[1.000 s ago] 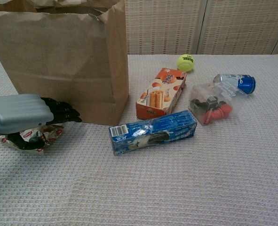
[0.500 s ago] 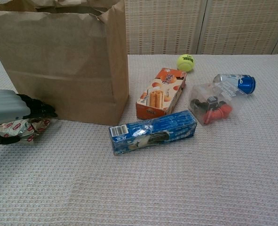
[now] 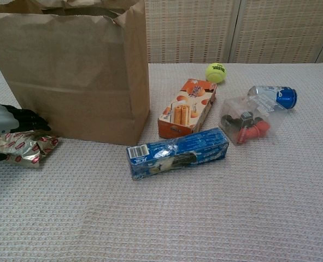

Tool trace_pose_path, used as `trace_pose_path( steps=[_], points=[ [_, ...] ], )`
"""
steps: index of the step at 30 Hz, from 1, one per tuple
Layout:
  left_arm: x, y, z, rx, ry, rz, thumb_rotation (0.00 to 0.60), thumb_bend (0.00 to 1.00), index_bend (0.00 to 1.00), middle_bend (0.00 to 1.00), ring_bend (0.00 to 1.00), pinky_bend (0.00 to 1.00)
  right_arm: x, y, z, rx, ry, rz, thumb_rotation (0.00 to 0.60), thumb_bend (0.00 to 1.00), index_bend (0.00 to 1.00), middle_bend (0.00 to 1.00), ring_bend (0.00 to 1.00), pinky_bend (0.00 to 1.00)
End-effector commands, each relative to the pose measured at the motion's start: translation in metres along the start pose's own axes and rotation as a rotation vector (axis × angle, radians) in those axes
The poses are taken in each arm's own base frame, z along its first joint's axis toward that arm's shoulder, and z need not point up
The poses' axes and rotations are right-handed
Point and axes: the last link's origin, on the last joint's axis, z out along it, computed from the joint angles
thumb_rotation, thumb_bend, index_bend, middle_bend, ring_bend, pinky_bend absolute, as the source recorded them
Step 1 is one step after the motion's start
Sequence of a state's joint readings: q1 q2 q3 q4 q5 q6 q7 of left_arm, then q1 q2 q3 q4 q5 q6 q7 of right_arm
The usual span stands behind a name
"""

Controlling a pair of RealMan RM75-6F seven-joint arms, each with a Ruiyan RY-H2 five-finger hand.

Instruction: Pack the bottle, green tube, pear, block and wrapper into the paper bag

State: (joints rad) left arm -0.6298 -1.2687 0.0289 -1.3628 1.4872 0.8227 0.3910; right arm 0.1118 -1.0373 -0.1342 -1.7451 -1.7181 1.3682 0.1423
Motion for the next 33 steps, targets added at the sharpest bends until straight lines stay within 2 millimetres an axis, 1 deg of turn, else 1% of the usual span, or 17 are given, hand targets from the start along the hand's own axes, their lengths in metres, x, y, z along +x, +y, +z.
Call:
trace_pose_path(
  steps=[1, 5, 7, 9, 12, 15, 16, 19, 22, 26, 30, 32, 33],
  points=[
    [0.001, 0.003, 0.006, -0.001, 0.003, -0.021, 0.600, 0.38, 0.00, 0.00, 0.00, 0.17, 0.000, 0.000, 0.001, -0.001, -0.001, 0.000, 0.600, 0.12, 0.00, 0.00, 0.00, 0.03],
    [0.001, 0.011, 0.011, -0.020, 0.013, -0.029, 0.600, 0.38, 0.00, 0.00, 0.00, 0.18, -0.001, 0.000, 0.002, -0.005, -0.004, 0.001, 0.600, 0.12, 0.00, 0.00, 0.00, 0.03],
    [0.000, 0.013, 0.013, -0.020, 0.023, -0.023, 0.600, 0.39, 0.02, 0.00, 0.02, 0.24, -0.001, 0.000, 0.002, -0.005, -0.004, 0.000, 0.600, 0.12, 0.00, 0.00, 0.00, 0.03],
    [-0.003, 0.013, 0.015, -0.016, 0.030, -0.019, 0.600, 0.40, 0.07, 0.04, 0.07, 0.30, -0.001, 0.000, 0.002, -0.005, -0.005, 0.001, 0.600, 0.12, 0.00, 0.00, 0.00, 0.03],
    [-0.006, 0.012, 0.018, 0.001, 0.047, -0.020, 0.600, 0.44, 0.18, 0.16, 0.16, 0.38, -0.001, 0.000, 0.002, -0.007, -0.008, 0.005, 0.600, 0.12, 0.00, 0.00, 0.00, 0.03],
    [-0.008, 0.010, 0.018, 0.016, 0.066, -0.029, 0.600, 0.51, 0.37, 0.35, 0.32, 0.52, -0.001, -0.001, 0.002, -0.007, -0.008, 0.006, 0.600, 0.12, 0.00, 0.00, 0.00, 0.03],
    [-0.009, 0.009, 0.017, 0.020, 0.070, -0.030, 0.600, 0.55, 0.45, 0.43, 0.39, 0.58, -0.001, -0.001, 0.002, -0.006, -0.008, 0.005, 0.600, 0.12, 0.00, 0.00, 0.00, 0.03],
    [-0.011, 0.004, 0.011, 0.030, 0.077, -0.035, 0.600, 0.62, 0.59, 0.61, 0.54, 0.72, -0.002, -0.001, 0.001, -0.005, -0.010, 0.004, 0.600, 0.12, 0.00, 0.00, 0.00, 0.03],
    [-0.011, -0.003, 0.000, 0.052, 0.092, -0.050, 0.600, 0.63, 0.62, 0.65, 0.58, 0.76, -0.001, -0.001, 0.001, -0.006, -0.005, 0.004, 0.600, 0.12, 0.00, 0.00, 0.00, 0.03],
    [-0.007, -0.021, -0.025, 0.136, 0.156, -0.114, 0.600, 0.64, 0.63, 0.66, 0.59, 0.76, -0.001, -0.001, 0.001, -0.004, 0.001, 0.007, 0.600, 0.12, 0.00, 0.00, 0.00, 0.03],
    [-0.007, -0.030, -0.033, 0.173, 0.177, -0.131, 0.600, 0.64, 0.64, 0.66, 0.60, 0.76, 0.000, -0.001, 0.000, -0.003, 0.002, 0.006, 0.600, 0.12, 0.00, 0.00, 0.00, 0.03],
    [-0.006, -0.049, -0.051, 0.276, 0.228, -0.172, 0.600, 0.64, 0.65, 0.67, 0.60, 0.76, 0.000, -0.001, 0.000, -0.001, 0.004, 0.006, 0.600, 0.12, 0.00, 0.00, 0.00, 0.03],
    [-0.005, -0.064, -0.064, 0.364, 0.281, -0.209, 0.600, 0.64, 0.65, 0.67, 0.60, 0.76, 0.000, -0.001, 0.000, 0.001, 0.005, 0.006, 0.600, 0.12, 0.00, 0.00, 0.00, 0.03]
  ],
)
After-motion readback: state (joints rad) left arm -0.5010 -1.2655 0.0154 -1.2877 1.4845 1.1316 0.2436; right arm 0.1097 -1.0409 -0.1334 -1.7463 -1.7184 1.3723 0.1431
